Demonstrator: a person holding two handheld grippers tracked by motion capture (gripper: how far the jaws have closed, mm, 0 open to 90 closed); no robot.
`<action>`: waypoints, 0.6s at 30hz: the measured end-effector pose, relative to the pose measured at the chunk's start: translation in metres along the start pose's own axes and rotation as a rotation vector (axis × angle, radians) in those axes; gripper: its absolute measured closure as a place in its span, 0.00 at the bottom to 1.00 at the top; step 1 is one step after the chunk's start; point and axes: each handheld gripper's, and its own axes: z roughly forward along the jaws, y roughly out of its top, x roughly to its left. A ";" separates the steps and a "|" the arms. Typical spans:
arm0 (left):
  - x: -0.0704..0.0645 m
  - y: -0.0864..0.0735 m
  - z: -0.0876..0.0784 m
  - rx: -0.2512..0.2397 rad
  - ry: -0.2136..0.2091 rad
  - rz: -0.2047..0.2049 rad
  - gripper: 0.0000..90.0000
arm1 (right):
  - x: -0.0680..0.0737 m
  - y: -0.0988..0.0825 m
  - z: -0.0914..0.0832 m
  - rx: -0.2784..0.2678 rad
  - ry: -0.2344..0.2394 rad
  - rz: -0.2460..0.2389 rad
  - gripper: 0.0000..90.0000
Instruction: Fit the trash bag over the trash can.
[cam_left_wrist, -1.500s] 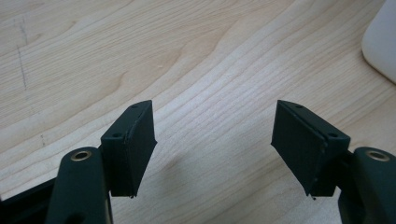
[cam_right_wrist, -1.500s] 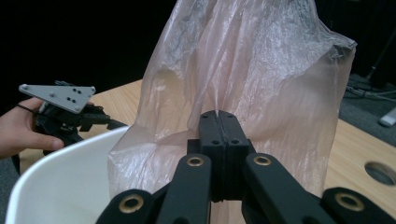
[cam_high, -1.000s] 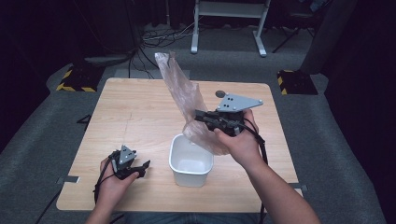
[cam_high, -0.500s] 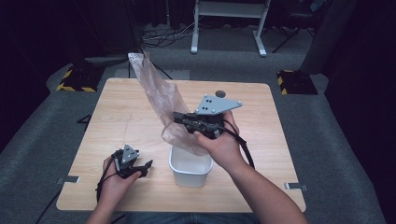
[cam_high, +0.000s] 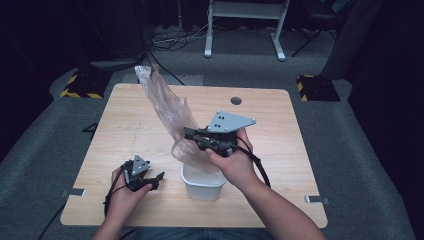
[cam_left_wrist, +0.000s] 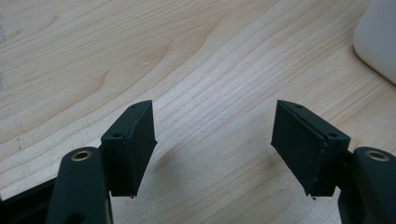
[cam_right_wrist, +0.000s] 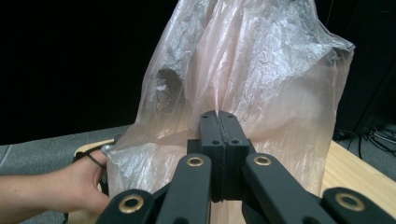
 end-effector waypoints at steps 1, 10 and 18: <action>0.000 0.000 0.000 0.002 -0.001 0.002 0.34 | -0.001 -0.005 -0.003 0.001 -0.005 0.003 1.00; -0.002 0.000 0.002 -0.002 -0.002 0.002 0.34 | -0.004 -0.022 -0.026 -0.004 -0.034 0.025 1.00; -0.002 0.001 0.002 -0.001 -0.001 0.009 0.34 | -0.003 -0.037 -0.040 0.009 -0.047 0.031 1.00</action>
